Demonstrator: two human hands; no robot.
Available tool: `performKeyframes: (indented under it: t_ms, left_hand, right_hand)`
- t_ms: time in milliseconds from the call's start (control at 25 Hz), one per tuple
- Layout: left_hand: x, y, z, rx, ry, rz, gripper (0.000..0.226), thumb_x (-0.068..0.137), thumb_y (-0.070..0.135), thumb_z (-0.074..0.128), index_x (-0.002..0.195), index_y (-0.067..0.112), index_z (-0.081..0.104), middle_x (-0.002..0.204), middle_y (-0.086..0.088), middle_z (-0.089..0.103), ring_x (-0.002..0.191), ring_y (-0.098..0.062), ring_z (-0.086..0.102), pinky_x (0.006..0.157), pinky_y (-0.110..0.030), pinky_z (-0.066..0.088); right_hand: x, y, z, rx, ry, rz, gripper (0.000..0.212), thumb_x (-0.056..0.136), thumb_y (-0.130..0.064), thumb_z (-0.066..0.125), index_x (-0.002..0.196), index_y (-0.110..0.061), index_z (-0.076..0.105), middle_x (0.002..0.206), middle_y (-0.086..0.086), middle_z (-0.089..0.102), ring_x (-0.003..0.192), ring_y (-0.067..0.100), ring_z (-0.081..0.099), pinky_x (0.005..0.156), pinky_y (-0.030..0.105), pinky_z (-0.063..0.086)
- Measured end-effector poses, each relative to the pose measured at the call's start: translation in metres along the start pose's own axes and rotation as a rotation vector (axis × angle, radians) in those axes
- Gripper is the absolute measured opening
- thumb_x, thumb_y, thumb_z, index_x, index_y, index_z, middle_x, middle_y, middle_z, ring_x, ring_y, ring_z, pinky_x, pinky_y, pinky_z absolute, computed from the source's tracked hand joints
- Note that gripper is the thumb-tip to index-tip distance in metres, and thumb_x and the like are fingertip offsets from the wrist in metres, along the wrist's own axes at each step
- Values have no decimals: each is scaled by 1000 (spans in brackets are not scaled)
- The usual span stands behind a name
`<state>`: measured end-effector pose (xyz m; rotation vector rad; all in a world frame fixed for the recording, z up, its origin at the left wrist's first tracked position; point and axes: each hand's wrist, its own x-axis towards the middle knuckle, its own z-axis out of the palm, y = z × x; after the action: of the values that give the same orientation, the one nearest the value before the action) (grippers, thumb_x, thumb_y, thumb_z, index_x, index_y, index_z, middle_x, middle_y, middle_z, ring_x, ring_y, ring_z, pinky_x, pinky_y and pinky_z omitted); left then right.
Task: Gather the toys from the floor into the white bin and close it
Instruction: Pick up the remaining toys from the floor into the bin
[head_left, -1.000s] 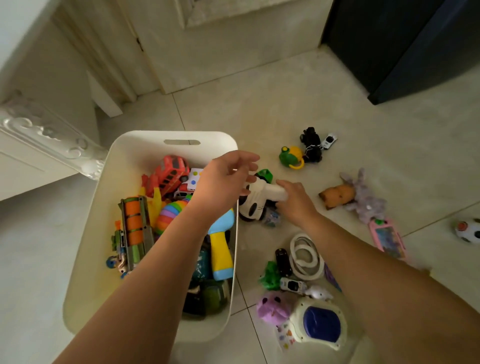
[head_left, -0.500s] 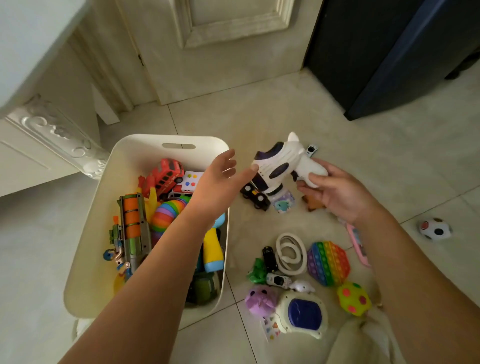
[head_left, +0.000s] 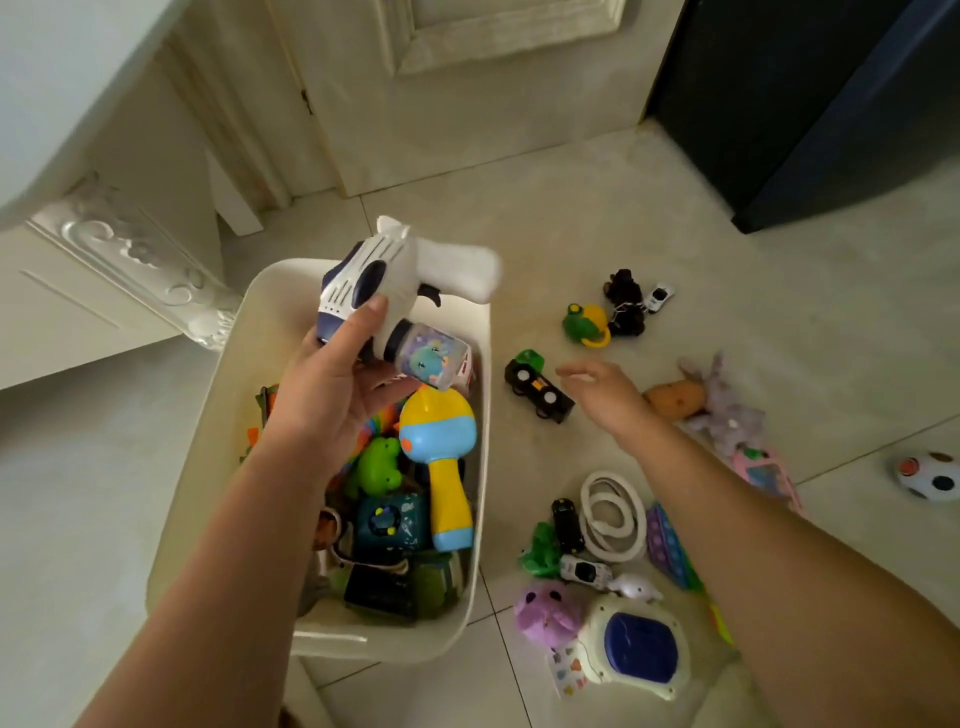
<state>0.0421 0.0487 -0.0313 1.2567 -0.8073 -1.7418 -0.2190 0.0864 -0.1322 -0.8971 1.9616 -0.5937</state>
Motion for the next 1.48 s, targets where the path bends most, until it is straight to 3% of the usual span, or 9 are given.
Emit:
performKeyframes:
  t_ms: [120,240,560,680,800,960,1080,1280,1480]
  left_hand:
    - [8,4,-15,27,7,-15,51,83,34,67,129,16,56,106,-7,72,88,-22,73,70,-36,61]
    - [8,11,-25,91,64,-11,28,91,28,63,118,21,61,91,0,76,79,-19,74,59,-30,60]
    - [3,-5,-49,289,196,-126,34,74,33,81,97,21,59,105,-11,72,82,-27,75,74,-48,60]
    - [-1,-24,-45,301,186,-172,49,73,32,82,113,18,57,110,-10,70,85,-24,74,61,-34,60]
    - [5,-23,-42,385,168,-147,65,77,33,79,126,9,44,115,-10,63,86,-20,69,50,-23,54]
    - [35,-14,-39,645,90,-137,47,84,41,69,119,14,55,105,-4,66,96,-19,65,83,-32,54]
    - [55,-28,-32,725,91,-78,48,92,32,59,138,22,50,129,-3,62,118,-23,57,105,-43,45]
    - [66,-41,-13,1011,135,30,53,96,28,48,148,24,34,142,-8,49,126,-30,49,105,-44,41]
    - [63,-21,-45,896,61,-22,51,93,10,51,142,20,40,118,-6,63,102,-23,60,94,-37,49]
  right_hand:
    - [20,33,39,-458,-174,3,31,95,-36,51,124,-33,63,157,10,24,145,30,21,115,34,18]
    - [23,43,55,-531,-138,-64,36,98,-32,48,133,-32,56,154,15,26,137,36,31,115,36,27]
    - [-24,-29,24,250,227,-125,30,97,-9,44,107,-28,65,107,-4,66,92,19,65,89,43,56]
    - [-64,-76,6,437,338,-317,39,93,-4,40,105,-31,67,113,-4,65,84,14,65,72,26,58]
    - [-98,-114,-4,501,269,-501,47,93,-3,39,106,-41,65,112,-10,65,83,19,68,76,32,57]
    - [-116,-127,0,438,207,-608,47,93,-2,40,112,-37,64,122,-1,63,85,16,67,80,36,59]
    - [-114,-124,5,341,134,-623,44,96,-7,41,116,-41,61,125,1,60,87,12,66,82,34,57]
    - [-110,-121,30,-115,11,-608,46,97,-12,45,130,-43,53,109,0,52,70,8,53,66,18,43]
    - [-121,-121,59,-468,-147,-520,66,90,-10,47,145,-43,30,120,9,47,104,29,56,82,35,49]
